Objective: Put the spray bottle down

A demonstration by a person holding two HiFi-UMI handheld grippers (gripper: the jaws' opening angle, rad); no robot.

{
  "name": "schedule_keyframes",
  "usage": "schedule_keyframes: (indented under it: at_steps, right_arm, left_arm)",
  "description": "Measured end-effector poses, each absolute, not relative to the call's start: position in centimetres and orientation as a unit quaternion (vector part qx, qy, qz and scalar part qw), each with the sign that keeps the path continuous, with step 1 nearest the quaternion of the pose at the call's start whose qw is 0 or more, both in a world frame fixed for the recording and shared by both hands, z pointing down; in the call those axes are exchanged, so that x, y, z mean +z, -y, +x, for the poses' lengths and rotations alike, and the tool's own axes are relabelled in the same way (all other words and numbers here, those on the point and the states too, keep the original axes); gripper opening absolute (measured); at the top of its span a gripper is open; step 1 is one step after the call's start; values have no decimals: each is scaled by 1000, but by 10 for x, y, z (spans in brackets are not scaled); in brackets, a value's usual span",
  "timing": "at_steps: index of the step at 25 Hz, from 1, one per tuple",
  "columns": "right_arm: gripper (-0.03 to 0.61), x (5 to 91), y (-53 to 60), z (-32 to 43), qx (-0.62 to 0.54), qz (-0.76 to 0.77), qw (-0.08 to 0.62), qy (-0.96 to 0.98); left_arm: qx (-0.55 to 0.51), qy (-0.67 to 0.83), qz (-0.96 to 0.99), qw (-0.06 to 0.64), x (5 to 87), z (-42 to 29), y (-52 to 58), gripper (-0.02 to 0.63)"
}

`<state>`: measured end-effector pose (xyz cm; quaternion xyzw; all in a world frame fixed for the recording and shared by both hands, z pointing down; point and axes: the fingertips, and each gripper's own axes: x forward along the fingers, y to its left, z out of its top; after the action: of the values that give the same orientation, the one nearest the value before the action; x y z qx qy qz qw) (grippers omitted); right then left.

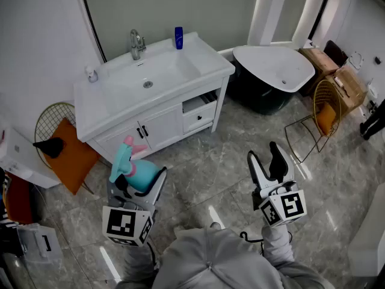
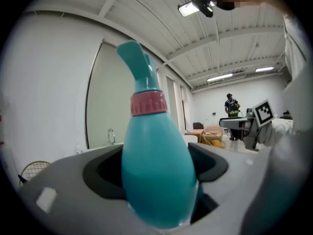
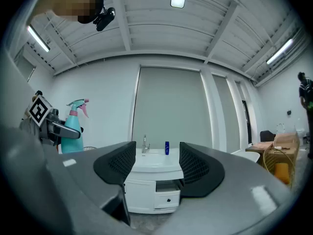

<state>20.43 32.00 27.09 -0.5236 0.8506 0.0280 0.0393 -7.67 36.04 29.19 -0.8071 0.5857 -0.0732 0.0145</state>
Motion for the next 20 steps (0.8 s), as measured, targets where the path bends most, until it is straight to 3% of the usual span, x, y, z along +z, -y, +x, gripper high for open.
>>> schedule_keyframes:
  at_steps: [20]
  right_arm:
    - [262, 273, -319, 194, 20, -525, 40, -850]
  left_arm:
    - [-76, -583, -809, 13, 294, -85, -359, 422]
